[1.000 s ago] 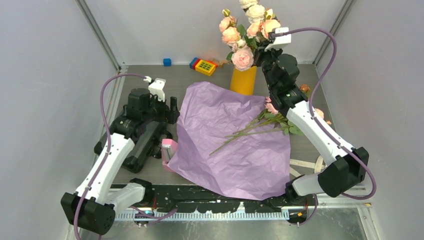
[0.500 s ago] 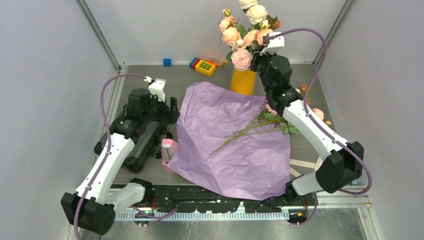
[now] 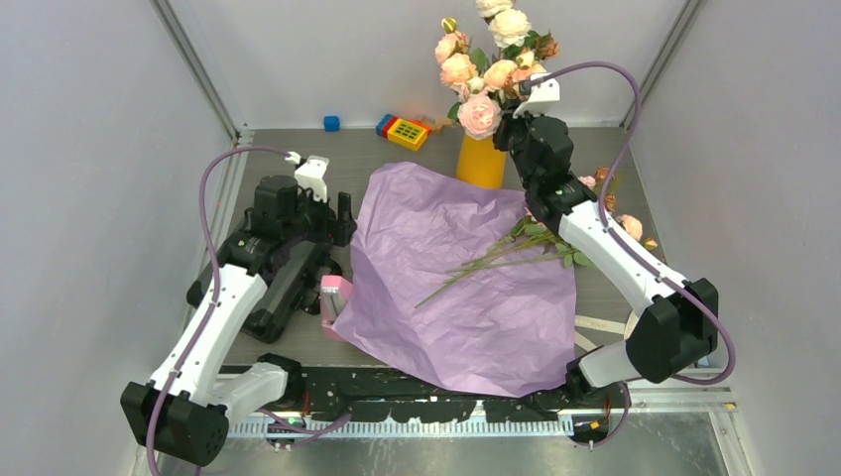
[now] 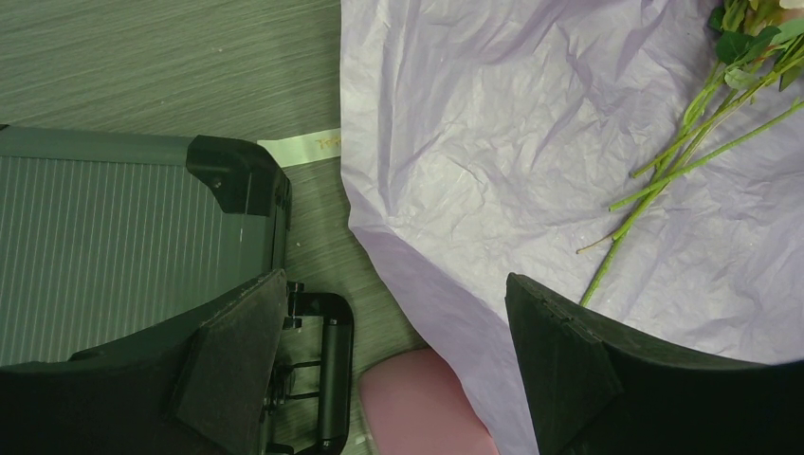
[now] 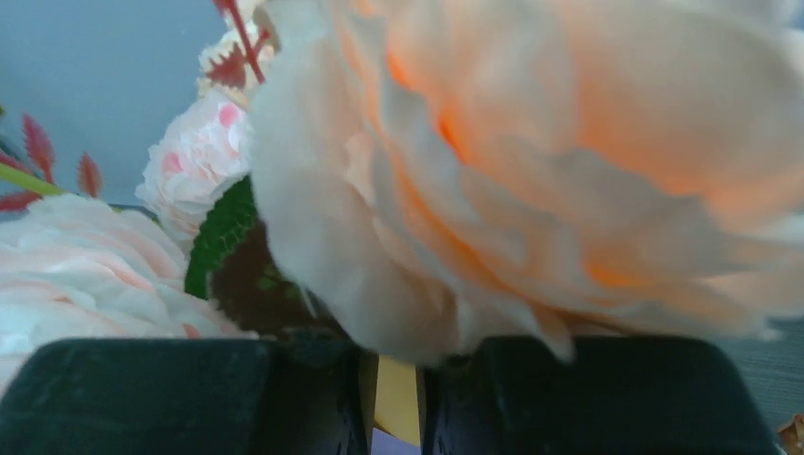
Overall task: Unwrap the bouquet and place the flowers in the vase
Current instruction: Insert the fake flower into the vase.
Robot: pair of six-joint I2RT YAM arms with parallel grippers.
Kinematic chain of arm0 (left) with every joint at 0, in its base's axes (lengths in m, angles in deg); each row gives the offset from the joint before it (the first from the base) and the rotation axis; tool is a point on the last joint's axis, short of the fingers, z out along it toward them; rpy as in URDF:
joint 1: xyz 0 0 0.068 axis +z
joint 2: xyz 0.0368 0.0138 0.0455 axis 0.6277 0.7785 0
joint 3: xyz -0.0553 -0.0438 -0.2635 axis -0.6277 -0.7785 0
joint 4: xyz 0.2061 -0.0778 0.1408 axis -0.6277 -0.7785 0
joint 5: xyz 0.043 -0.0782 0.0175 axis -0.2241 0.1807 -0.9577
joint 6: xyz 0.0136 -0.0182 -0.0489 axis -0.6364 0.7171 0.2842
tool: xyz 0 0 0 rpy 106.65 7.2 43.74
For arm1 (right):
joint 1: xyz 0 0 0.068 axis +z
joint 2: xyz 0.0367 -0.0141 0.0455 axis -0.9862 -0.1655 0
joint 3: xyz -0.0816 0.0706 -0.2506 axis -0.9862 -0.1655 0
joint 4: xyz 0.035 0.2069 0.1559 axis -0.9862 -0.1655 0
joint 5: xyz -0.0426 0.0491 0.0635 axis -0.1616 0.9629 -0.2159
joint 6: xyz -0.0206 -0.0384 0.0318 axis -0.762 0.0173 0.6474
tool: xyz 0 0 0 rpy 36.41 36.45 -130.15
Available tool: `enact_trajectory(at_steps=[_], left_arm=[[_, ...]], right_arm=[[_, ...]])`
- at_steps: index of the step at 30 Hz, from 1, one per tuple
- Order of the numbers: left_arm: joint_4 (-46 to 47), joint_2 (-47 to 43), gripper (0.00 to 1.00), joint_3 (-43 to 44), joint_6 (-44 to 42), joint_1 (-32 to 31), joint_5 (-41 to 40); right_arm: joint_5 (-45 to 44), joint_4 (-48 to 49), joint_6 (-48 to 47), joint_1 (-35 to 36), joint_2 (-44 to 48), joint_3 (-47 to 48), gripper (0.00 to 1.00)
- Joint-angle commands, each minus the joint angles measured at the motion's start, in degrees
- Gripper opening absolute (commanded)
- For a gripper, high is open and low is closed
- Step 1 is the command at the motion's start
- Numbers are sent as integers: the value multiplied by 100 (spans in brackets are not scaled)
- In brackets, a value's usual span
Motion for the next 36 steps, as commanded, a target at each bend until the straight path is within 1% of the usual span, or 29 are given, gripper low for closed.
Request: enact_trajectory(at_steps=[1,7,10,16,22,25,28,29,33,36], left_arm=[[233,-149,88,3,10,-12,81],[233,-161,88,-8,17,-14,80],[233,-161,88,-6,17,-14,86],[242,-159,88,-8,34,-14,111],[262,-124,87,-33,57,-14,90],[268,-134,88,-35,61,-14,72],[268,-116,88,-37,63,-14,58],[268,-104,88,-32,63,-14,64],[268,-95,87,-37,70,-14,60],[268,-108,87,-41,70,-14,42]], right_arm=[[-89,-37,92,37,256,-104,25],[-96,-81,155,36,489,-261,36],[-92,-168,182,37,644,-336,44],[-252,-409,306,31,1142,-700,52],[-513,-1033,656,36,2064,-1235,53],[-899,-1710,1016,29,2424,-1359,53],[-1070,-2247,1505,28,2773,-1473,53],[-1170,-2489,1612,28,2828,-1496,53],[-1413,-2970,2288,-61,3022,-1798,53],[-1272,-3157,2721,-339,2971,-2001,51]])
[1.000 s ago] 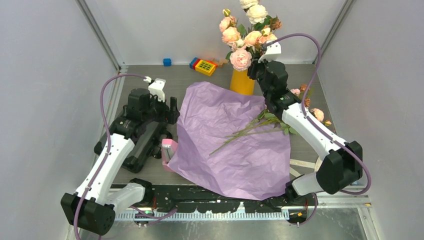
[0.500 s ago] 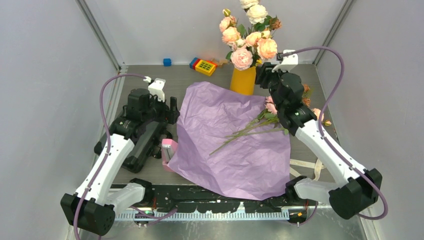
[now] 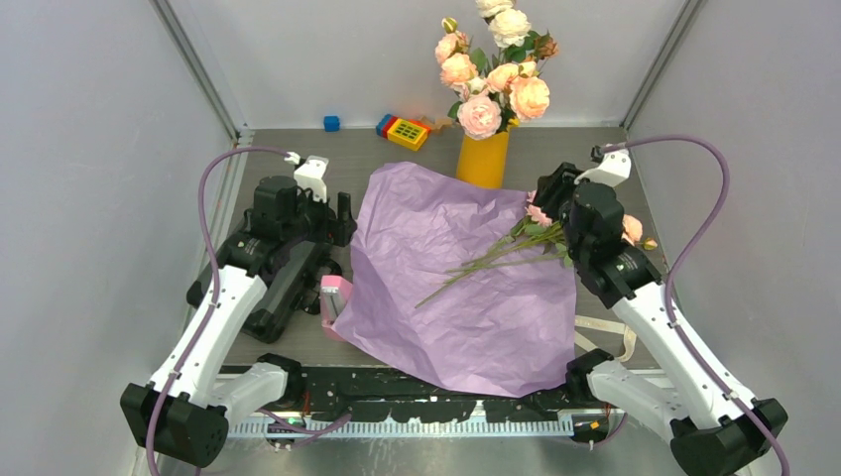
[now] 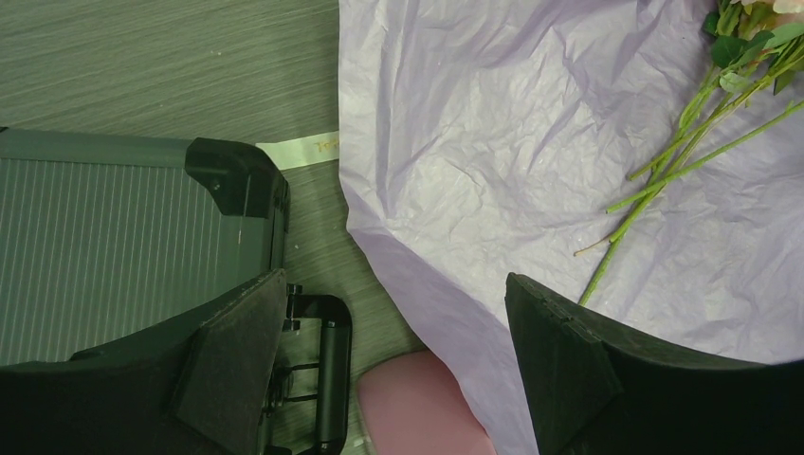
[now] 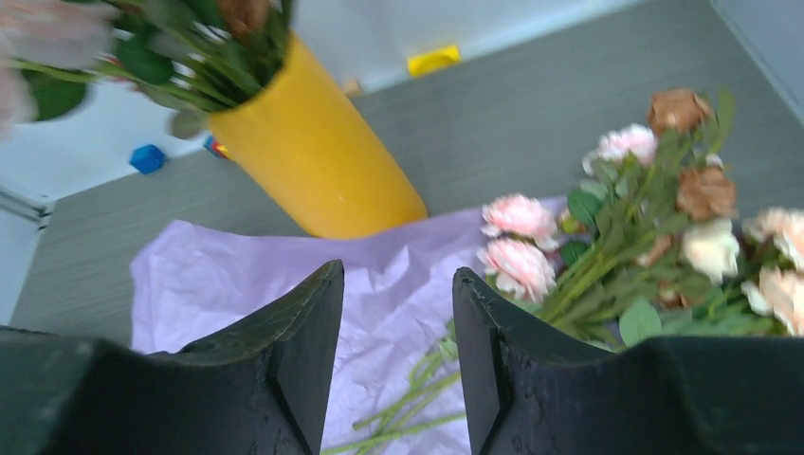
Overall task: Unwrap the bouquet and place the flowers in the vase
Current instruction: Insert the fake flower into the vase, then pick up the fake flower from the wrapping paper.
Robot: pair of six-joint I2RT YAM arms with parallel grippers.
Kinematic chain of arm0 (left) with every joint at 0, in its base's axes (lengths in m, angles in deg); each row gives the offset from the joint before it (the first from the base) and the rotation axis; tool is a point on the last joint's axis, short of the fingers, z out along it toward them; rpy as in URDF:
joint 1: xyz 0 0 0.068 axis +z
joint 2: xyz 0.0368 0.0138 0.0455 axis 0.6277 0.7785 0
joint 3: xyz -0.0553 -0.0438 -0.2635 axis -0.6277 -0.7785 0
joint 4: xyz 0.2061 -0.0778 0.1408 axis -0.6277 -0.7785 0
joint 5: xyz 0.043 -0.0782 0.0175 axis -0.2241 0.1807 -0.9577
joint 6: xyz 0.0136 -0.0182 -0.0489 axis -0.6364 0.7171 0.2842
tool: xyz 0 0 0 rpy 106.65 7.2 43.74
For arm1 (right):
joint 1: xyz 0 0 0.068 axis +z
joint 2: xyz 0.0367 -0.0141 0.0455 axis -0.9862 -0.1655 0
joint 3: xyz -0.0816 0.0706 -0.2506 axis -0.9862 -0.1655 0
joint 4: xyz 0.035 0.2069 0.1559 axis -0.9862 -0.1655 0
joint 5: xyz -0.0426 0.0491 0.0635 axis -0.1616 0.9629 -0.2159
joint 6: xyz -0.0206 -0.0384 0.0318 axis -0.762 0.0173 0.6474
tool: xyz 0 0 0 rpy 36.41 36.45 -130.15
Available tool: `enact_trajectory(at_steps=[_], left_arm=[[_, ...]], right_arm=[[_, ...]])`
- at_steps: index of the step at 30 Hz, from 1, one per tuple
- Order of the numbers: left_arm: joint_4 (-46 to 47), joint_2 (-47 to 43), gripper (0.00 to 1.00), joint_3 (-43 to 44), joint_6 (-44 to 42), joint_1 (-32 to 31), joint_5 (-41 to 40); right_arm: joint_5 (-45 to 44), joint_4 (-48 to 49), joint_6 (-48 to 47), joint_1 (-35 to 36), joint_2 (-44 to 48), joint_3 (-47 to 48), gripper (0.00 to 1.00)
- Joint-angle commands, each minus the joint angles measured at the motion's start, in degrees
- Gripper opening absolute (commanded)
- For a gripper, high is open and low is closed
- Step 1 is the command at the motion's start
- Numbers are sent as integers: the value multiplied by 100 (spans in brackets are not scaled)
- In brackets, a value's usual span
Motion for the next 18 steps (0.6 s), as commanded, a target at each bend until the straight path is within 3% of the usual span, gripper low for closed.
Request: enact_trajectory(at_steps=[1,12,18], left_arm=[[218,-72,87,-16,46,-14,23],[223,-147,87,-22,46,-14,3],[218,-142,87,-23,54,-14,14]], right_arm=[[10,-523,1063,-323,-85,-365,50],[604,-571,3511,-1693,175,-1807,47],[948,-117,4082,-2315,-12,-2558,47]])
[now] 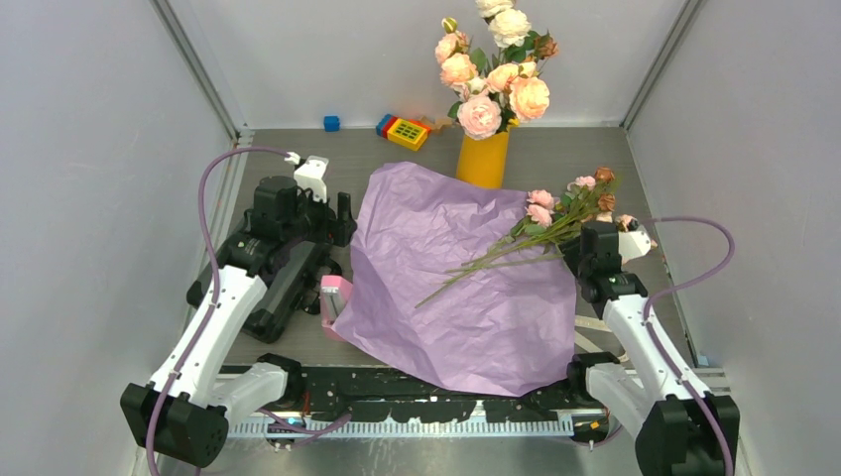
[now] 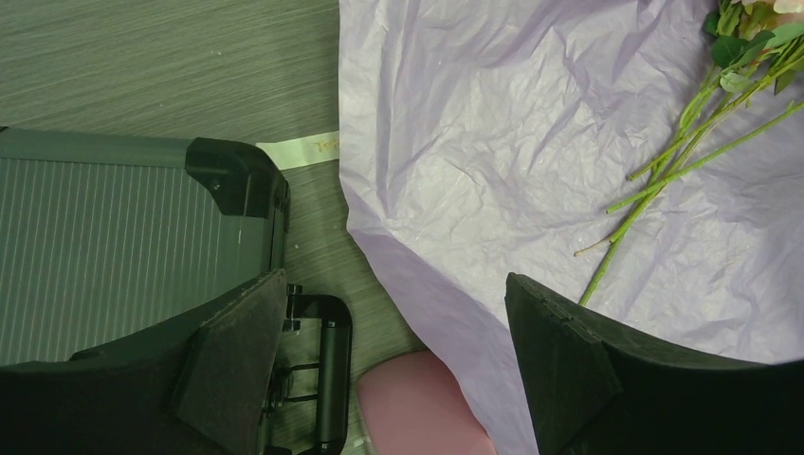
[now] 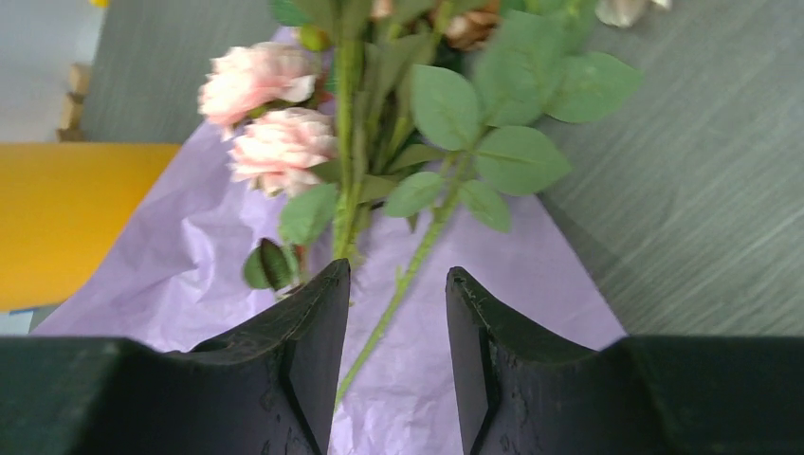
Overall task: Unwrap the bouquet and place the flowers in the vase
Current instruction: Pick up the fake flower from the wrapping paper.
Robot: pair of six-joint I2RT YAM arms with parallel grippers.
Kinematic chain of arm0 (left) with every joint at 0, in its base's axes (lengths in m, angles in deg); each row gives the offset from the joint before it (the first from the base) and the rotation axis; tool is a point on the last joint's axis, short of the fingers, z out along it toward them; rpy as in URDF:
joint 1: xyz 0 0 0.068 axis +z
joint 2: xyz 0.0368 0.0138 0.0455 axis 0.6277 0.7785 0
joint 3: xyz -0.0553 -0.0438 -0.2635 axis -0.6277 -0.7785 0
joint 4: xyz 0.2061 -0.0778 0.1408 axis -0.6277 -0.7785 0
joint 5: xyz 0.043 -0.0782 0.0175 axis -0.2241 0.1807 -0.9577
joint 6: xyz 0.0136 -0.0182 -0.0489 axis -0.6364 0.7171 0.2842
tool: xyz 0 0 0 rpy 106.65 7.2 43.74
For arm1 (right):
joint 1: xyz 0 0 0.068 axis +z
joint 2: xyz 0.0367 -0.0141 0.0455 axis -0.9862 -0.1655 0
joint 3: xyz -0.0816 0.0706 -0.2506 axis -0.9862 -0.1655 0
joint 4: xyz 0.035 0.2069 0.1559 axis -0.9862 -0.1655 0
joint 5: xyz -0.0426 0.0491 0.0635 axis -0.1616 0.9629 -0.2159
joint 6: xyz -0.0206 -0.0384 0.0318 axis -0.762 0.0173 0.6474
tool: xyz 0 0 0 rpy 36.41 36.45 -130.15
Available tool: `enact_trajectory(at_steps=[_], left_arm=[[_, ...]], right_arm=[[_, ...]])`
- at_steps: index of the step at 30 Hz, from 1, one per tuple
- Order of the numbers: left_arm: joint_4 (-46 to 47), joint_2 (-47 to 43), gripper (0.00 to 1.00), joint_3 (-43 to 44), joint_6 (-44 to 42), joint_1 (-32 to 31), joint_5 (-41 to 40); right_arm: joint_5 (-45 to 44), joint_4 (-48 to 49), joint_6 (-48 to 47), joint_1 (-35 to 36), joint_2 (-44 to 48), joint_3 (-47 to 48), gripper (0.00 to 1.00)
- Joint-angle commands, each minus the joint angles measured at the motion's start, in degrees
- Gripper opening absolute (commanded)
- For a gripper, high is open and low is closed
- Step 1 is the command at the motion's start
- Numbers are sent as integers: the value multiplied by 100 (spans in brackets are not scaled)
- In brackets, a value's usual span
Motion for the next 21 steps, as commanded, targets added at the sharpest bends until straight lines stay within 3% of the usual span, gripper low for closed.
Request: enact_trajectory(at_steps=[1,10,21], left_arm=[[207,-139,87,-13,50,-14,12],[207,-136,88,-8,46,-23,-20],[181,-106,87,8,37,-58,-15]], right_arm=[[321,632,776,-461,-110,-343,47],[480,1329,1069,-1041,-693,-786,54],[1025,2525,939,-1426,-1744,-804,53]])
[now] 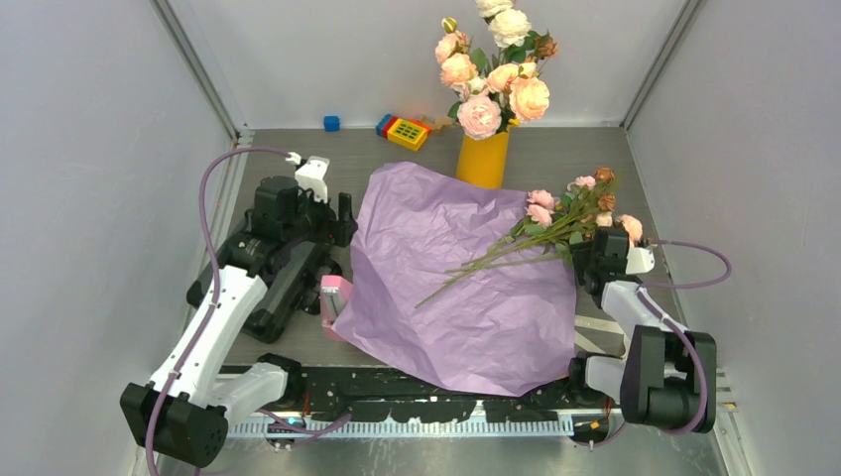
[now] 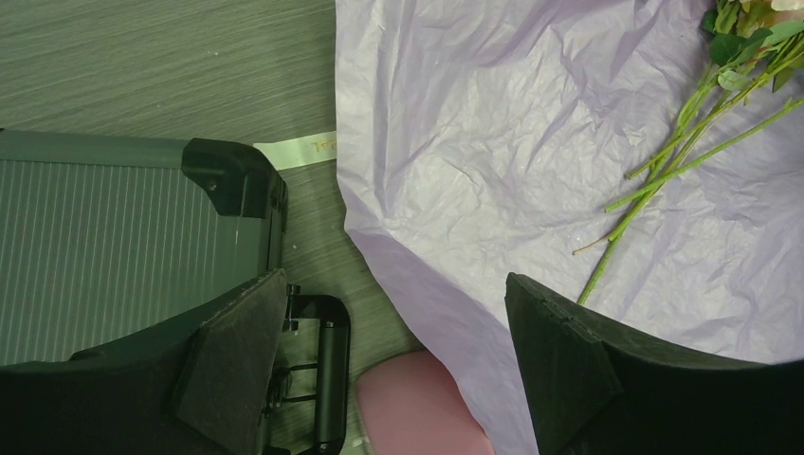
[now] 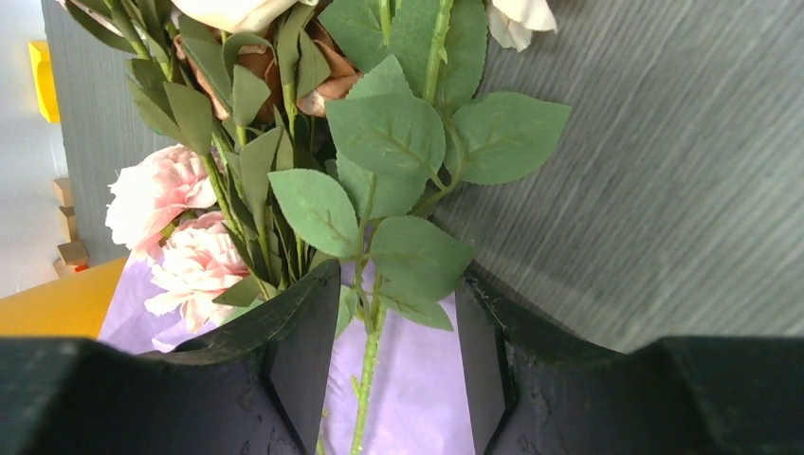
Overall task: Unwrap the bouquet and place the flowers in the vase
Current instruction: Pick up the fake flower from the wrapping paper.
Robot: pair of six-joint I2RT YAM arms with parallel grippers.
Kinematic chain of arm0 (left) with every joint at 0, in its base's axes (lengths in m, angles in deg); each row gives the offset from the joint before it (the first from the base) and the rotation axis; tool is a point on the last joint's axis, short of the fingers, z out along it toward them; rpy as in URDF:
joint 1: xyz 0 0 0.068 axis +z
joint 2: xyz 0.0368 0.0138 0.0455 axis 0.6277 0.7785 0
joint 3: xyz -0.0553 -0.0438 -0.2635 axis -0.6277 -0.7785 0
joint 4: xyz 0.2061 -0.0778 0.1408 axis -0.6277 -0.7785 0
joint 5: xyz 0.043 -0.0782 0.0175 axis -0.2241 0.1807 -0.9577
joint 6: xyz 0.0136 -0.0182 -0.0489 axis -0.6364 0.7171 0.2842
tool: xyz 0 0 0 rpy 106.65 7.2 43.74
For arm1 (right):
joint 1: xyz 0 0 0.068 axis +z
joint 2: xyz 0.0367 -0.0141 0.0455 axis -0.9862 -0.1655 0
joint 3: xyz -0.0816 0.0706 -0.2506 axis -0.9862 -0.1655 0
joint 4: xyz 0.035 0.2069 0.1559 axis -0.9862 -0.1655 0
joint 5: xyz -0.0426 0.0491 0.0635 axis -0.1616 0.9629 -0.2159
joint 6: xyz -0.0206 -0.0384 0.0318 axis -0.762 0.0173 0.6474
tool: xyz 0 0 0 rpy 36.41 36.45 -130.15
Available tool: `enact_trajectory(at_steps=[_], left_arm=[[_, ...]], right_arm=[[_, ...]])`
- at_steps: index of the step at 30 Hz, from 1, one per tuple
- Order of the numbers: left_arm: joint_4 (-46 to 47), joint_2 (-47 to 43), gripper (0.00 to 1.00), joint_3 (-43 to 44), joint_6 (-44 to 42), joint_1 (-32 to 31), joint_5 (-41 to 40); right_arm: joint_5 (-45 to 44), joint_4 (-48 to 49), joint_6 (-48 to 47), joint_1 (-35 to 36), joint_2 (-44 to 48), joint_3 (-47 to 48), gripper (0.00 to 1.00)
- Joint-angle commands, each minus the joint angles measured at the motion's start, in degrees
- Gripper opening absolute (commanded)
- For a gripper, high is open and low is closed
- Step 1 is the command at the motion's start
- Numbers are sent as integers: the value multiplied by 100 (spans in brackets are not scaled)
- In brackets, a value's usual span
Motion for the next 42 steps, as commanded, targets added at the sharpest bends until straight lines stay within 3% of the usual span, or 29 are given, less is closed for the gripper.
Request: enact_trajectory(at_steps=[1,7,15,21,31,42], left_arm=[[178,-100,87,5,37,-30,-8],[170,-61,87,18,28,-30,-16],[161,-23,88,20,20,-31,-30],[161,-17,88,18,20,-31,-46],[161,-68,87,14,17,-30,-40],[170,-164,87,12,28,-30,-32]], right_arm=[[179,908,26,-85,-387,62,52],[152,1210,46,-127,-872,147,42],[65,1501,78,-183,-1255,122,40],[6,1562,88,-209,-1231,87,24],[-403,627,133,-212,198,-19,1],[-836,-782,-444,-212,1925,315,0]])
